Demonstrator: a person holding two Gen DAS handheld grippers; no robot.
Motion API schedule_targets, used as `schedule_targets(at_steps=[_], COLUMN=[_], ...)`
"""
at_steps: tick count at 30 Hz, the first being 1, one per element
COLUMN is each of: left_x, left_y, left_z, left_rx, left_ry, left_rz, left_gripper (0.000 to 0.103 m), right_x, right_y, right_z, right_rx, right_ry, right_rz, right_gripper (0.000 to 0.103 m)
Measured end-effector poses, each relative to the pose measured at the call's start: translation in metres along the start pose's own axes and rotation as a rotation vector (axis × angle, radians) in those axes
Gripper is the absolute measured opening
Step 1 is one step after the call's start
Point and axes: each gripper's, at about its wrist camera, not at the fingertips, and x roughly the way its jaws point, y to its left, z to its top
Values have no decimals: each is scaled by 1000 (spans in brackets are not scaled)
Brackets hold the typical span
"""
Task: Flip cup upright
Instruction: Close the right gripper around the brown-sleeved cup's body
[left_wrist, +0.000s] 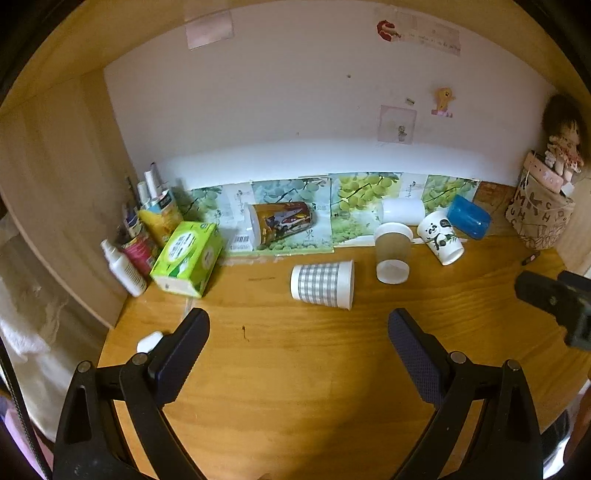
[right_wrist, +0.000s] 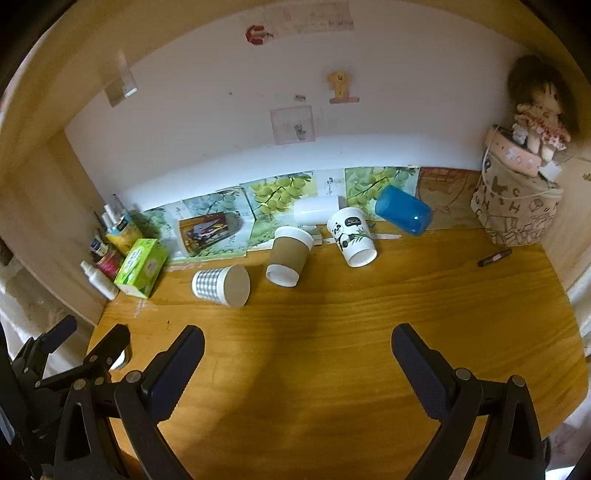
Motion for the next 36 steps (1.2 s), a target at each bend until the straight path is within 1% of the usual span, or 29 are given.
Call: schedule_targets(at_steps=[3,5,9,14,17,19,21,31,36], left_x=[15,26,52,75,84,89,92,105,109], left_y=[0,-4,-12,-17,-17,-17,-16,-5,-4], left_z=[2,1,-1,-6,-9,-11,-14,-17,-17], left_rx=[25,47,81,96,109,121,131,125,126], left_ry=[0,2,30,70,86,95,98,120,121], left_rz=[-36,-52,-103,-153,-176,-187,-193,-216,-218], left_gripper=[98,98,98,98,98,98,98,98,98], right_x=[24,39,77,121,148,169,190,250,270], right_y=[3,7,10,10,12,12,10,1,4], right_z=[10,17,36,54,62,69,75,97,99], right_rx=[14,13,17,39,31,34,46,95,95], right_ry=[6,2,0,33,78,129,188,346,394], right_rz=[-8,-10,-27,-43,-36,-14,5,25,13], right_gripper=[98,98,98,98,97,90,87,86,86])
